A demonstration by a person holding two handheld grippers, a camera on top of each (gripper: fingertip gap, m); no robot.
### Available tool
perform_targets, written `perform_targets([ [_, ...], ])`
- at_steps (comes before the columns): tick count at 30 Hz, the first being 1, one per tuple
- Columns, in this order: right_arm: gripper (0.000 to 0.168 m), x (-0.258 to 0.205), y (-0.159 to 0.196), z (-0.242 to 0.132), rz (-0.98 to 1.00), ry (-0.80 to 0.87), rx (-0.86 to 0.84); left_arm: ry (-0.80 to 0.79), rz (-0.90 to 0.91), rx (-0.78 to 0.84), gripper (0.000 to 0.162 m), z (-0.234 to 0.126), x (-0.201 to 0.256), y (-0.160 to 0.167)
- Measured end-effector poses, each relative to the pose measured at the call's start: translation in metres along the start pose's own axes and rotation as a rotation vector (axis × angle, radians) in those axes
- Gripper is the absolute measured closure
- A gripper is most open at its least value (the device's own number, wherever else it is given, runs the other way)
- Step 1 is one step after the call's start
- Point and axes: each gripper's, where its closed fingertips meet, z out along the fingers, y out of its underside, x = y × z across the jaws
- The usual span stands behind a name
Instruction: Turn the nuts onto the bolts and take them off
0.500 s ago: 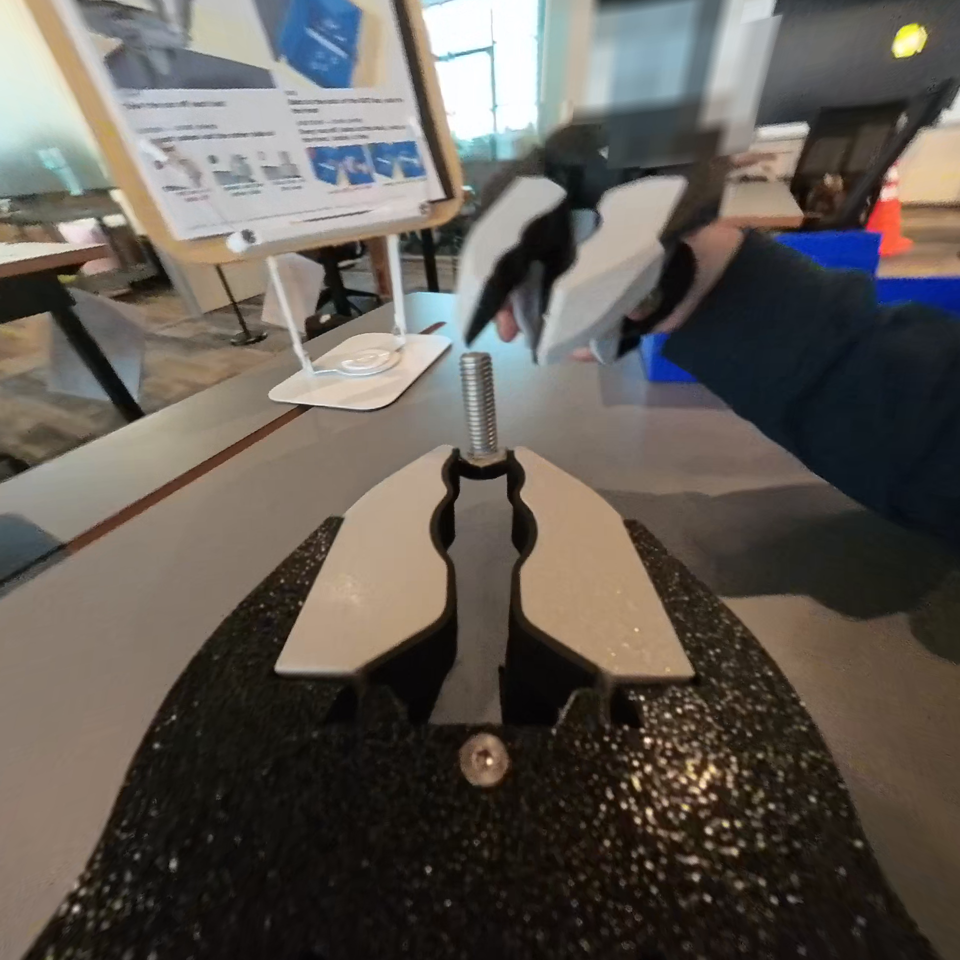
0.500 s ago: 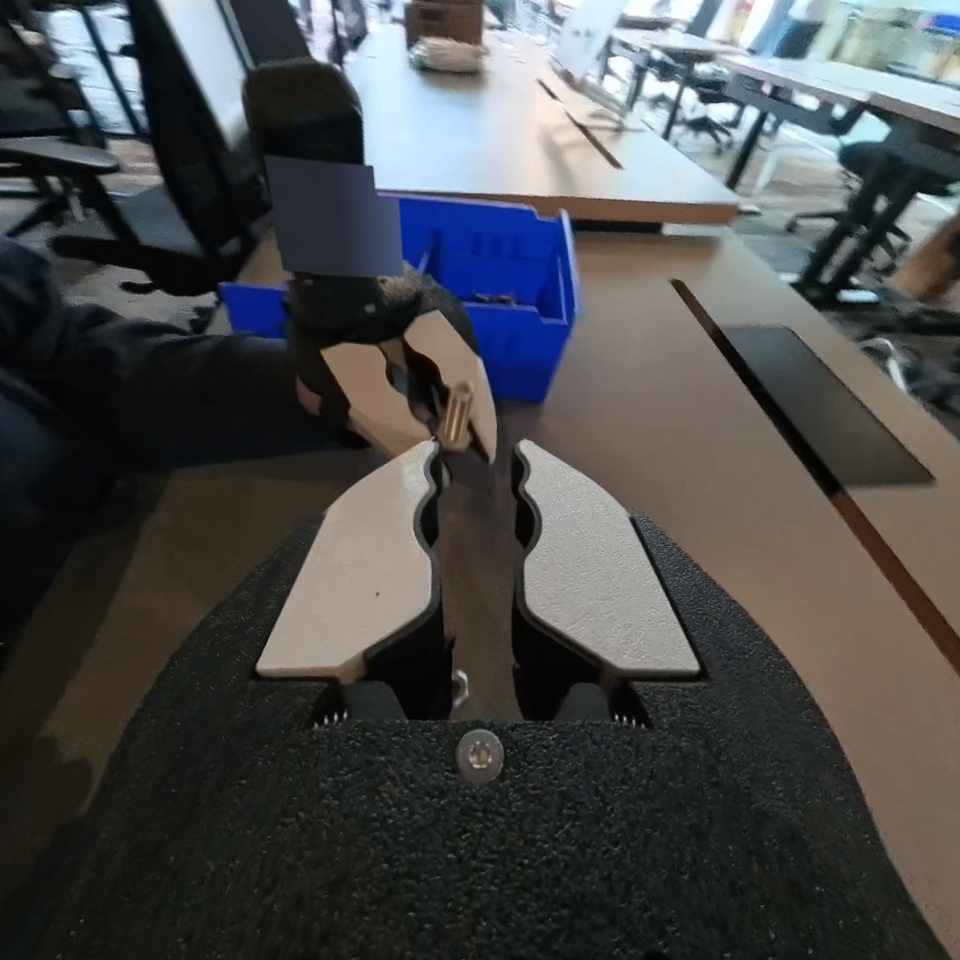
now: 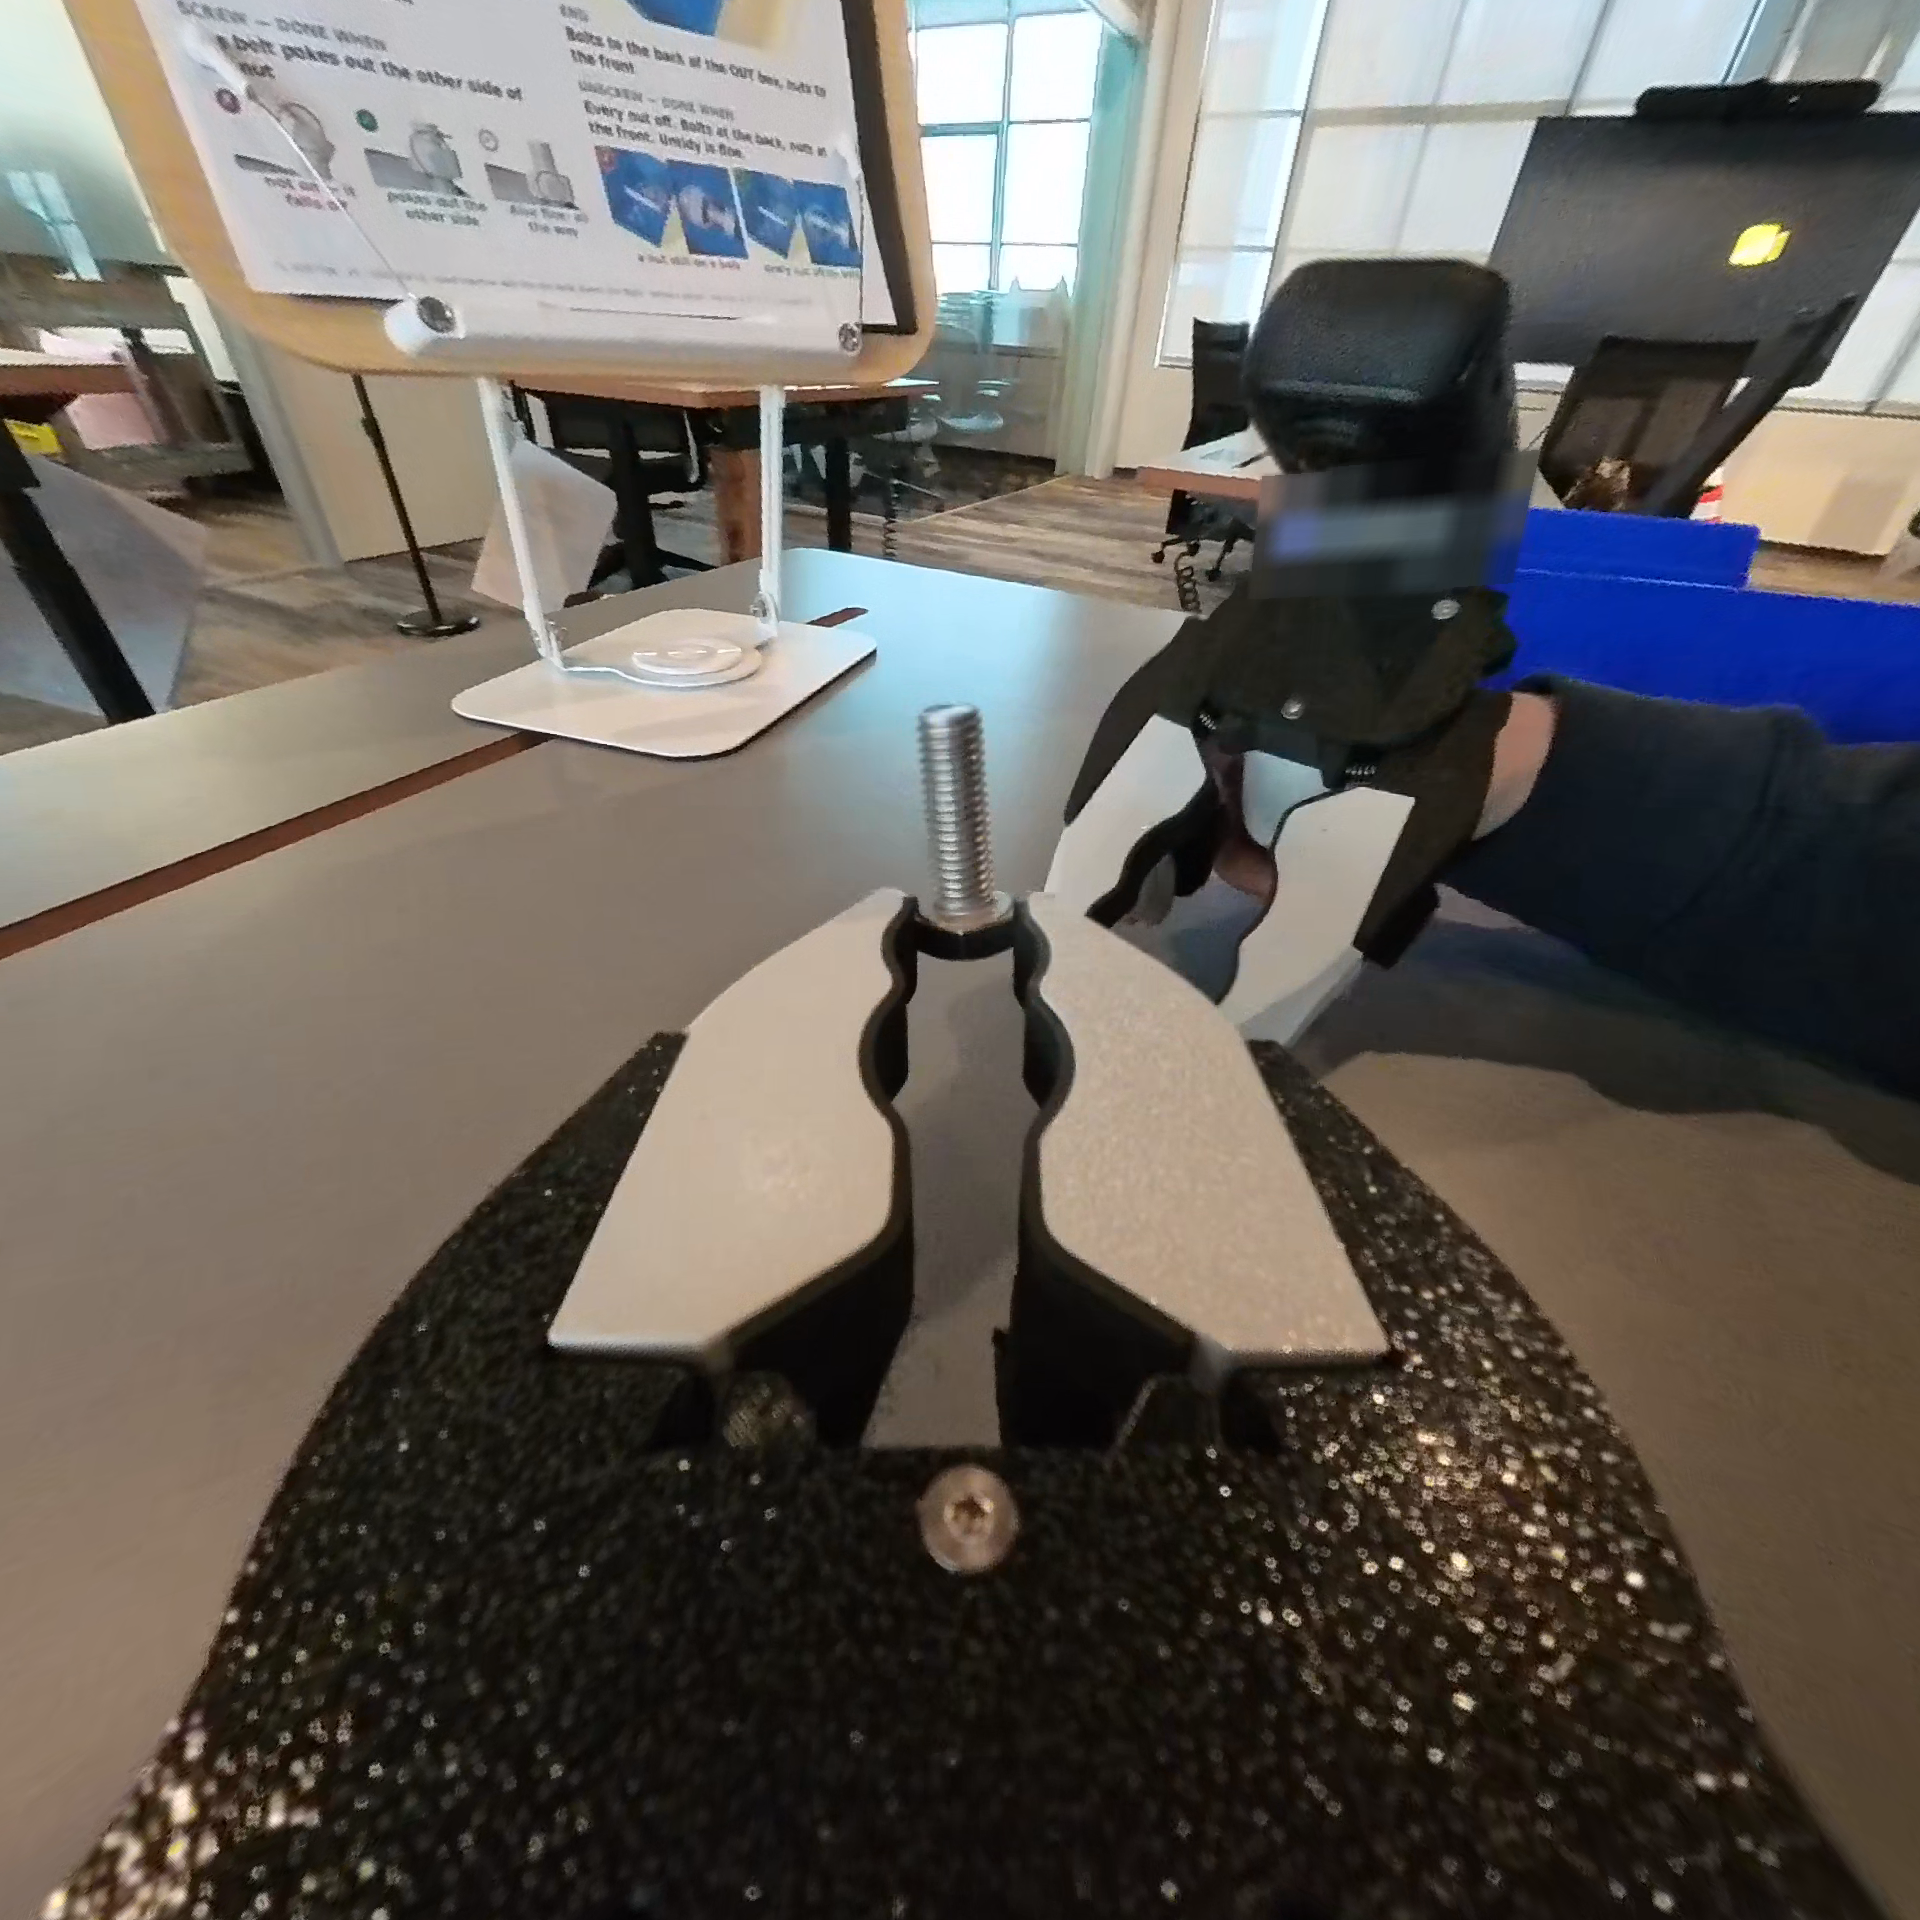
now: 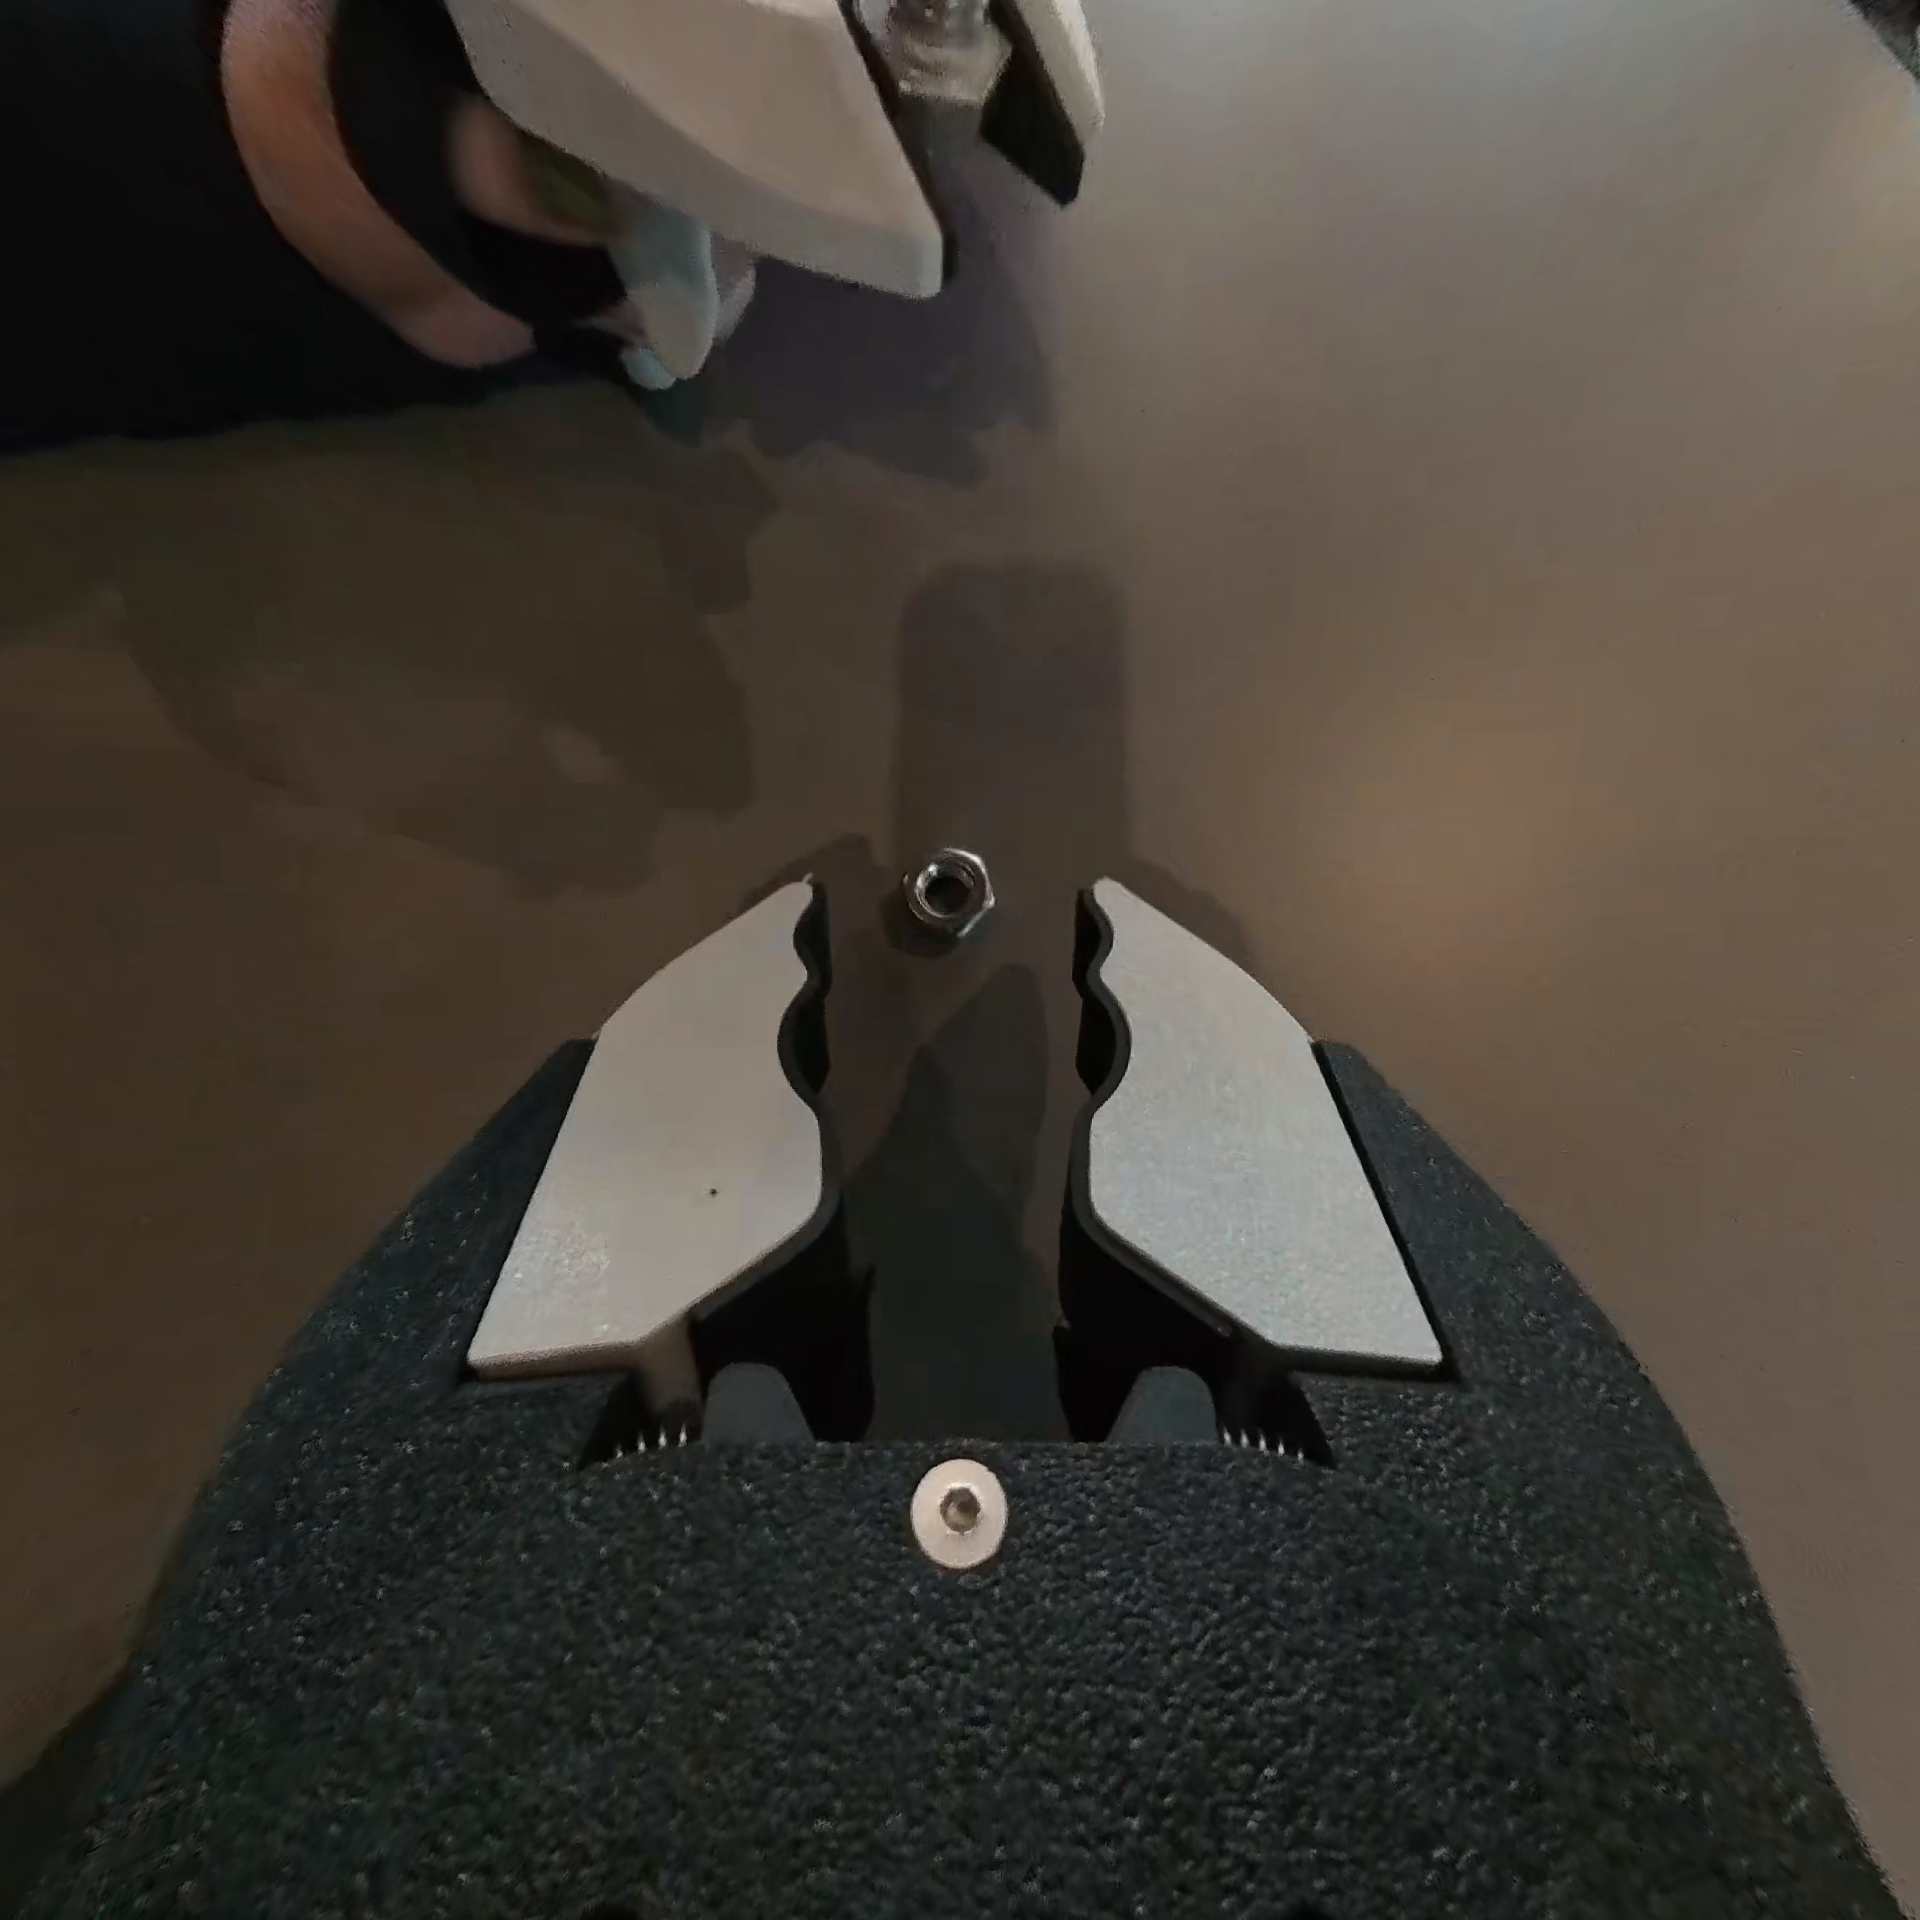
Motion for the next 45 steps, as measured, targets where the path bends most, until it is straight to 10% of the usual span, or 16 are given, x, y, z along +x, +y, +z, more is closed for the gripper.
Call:
perform_targets([
  [14, 0.149, 0.003, 0.007, 0.01, 0.008, 0.005, -0.047, 0.096, 0.052, 0.013, 0.145, 0.0, 0.016, -0.001],
  [21, 0.15, -0.011, -0.08, -0.057, -0.104, 0.06, 0.334, 0.184, 0.148, -0.092, 0.145, 0.009, 0.037, 0.014],
  [45, 0.15, -0.034, -0.085, -0.052, -0.091, -0.063, 0.205, 0.275, 0.217, -0.08, 0.146, 0.009, 0.056, 0.015],
])
